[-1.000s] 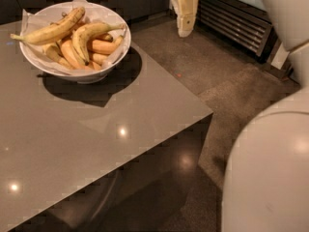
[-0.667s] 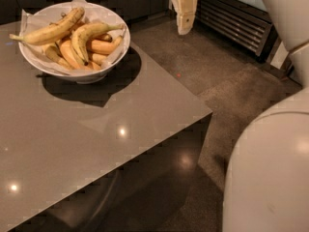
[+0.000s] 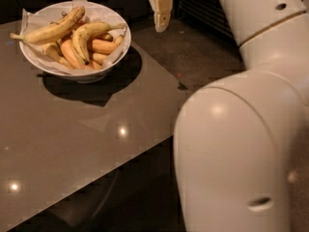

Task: Pick banana from white bowl

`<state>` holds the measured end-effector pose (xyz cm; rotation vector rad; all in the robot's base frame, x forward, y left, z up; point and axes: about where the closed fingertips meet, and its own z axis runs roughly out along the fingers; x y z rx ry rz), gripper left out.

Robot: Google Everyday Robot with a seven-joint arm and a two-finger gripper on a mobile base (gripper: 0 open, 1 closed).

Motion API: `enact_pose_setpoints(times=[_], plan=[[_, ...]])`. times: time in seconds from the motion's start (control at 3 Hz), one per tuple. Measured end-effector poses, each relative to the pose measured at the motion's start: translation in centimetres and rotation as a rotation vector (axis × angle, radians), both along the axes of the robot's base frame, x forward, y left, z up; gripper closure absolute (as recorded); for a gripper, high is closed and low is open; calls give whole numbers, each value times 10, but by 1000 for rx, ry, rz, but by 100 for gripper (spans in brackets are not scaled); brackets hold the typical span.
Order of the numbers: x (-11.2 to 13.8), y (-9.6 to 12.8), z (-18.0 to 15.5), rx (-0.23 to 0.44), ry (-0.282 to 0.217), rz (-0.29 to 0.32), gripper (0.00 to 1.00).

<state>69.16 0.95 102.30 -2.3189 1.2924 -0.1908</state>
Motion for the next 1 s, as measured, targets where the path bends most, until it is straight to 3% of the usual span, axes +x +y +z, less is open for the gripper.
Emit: enact_pose_setpoints(times=[0.67,1.0], plan=[[24,66,-9,57,-16,145,6],[27,88,-16,87,-2,183,25]])
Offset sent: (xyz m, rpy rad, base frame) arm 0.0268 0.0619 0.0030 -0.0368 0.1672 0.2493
